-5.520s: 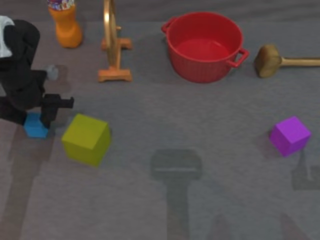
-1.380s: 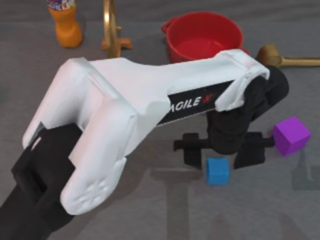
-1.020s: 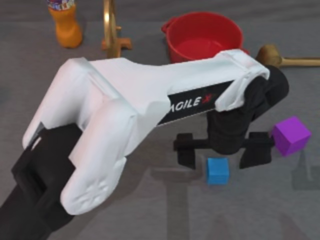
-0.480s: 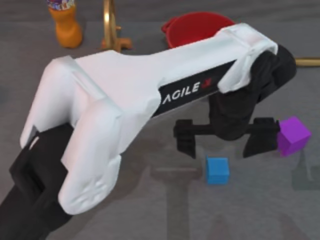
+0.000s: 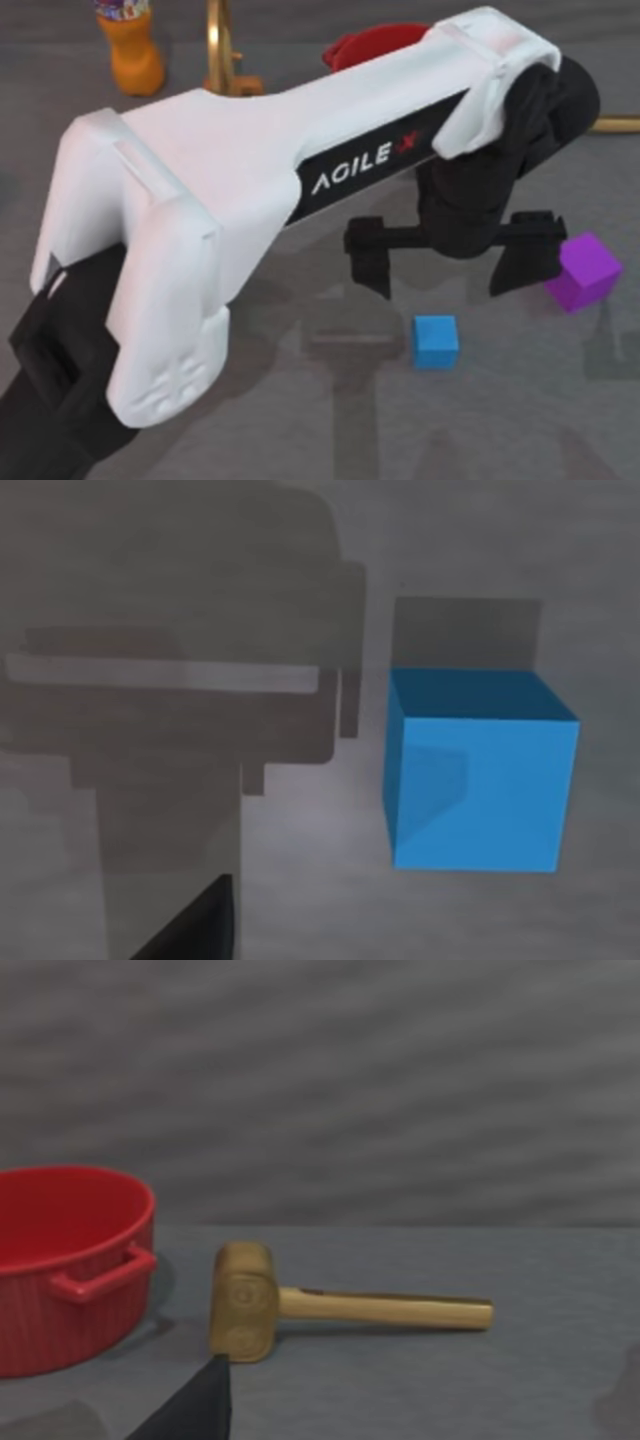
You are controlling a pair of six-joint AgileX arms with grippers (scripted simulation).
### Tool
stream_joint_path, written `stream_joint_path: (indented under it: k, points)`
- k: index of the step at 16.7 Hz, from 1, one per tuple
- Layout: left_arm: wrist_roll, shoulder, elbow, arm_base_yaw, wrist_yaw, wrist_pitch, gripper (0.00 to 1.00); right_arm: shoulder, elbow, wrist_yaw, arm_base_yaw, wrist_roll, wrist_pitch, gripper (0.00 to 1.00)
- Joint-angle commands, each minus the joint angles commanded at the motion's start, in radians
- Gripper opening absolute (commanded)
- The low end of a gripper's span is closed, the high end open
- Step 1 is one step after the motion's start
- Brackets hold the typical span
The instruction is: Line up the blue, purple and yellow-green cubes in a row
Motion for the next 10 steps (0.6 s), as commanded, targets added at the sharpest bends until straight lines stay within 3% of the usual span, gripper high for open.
stream_joint_path:
  k: [5,10]
  points:
    - [0.022,-0.146,-0.14,0.072,-0.007,0.088,1.0,0.118,0.119,-0.004,0.019,-0.02,-0.082,1.0]
    - [0.097,-0.54,-0.502,0.25,-0.014,0.303,1.0,0.436,0.388,-0.005,0.053,-0.066,-0.27,1.0]
